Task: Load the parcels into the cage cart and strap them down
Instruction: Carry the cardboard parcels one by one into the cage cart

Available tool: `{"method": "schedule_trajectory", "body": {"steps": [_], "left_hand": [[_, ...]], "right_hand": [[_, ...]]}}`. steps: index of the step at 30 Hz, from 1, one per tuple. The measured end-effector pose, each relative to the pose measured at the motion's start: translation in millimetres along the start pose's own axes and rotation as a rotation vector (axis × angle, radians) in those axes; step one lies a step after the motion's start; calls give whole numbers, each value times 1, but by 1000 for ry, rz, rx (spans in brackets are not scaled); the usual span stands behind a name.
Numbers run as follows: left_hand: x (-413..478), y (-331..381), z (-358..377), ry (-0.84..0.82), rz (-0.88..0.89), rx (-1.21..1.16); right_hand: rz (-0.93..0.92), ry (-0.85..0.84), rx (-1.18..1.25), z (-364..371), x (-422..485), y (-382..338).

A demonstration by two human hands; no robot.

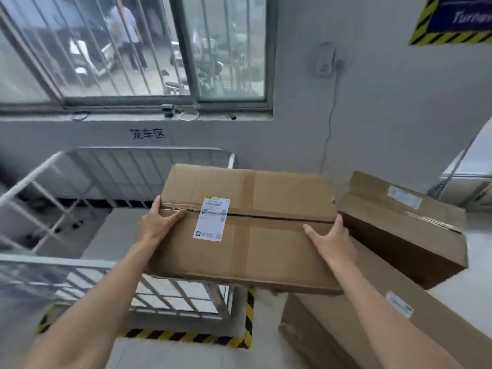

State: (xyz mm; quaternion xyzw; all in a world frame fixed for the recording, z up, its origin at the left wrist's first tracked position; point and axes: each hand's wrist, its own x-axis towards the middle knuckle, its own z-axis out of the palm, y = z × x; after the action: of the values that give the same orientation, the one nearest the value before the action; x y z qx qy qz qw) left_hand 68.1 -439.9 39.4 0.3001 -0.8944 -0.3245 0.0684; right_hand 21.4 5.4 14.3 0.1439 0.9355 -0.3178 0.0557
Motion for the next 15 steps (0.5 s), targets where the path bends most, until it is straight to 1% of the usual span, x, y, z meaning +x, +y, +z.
{"method": "schedule_trajectory", "body": {"steps": [4, 8, 11, 15], "left_hand": [[16, -115, -72, 26, -150, 14], [31, -213, -115, 17, -250, 54], [41, -266, -131, -22, -304, 129], [64, -301, -129, -22, -329, 101]], "right_hand": [[-47, -95, 13, 102, -34, -80], [-43, -222, -17, 199, -75, -124], [-2, -294, -34, 248, -99, -139], [26, -267, -58, 283, -104, -159]]}}
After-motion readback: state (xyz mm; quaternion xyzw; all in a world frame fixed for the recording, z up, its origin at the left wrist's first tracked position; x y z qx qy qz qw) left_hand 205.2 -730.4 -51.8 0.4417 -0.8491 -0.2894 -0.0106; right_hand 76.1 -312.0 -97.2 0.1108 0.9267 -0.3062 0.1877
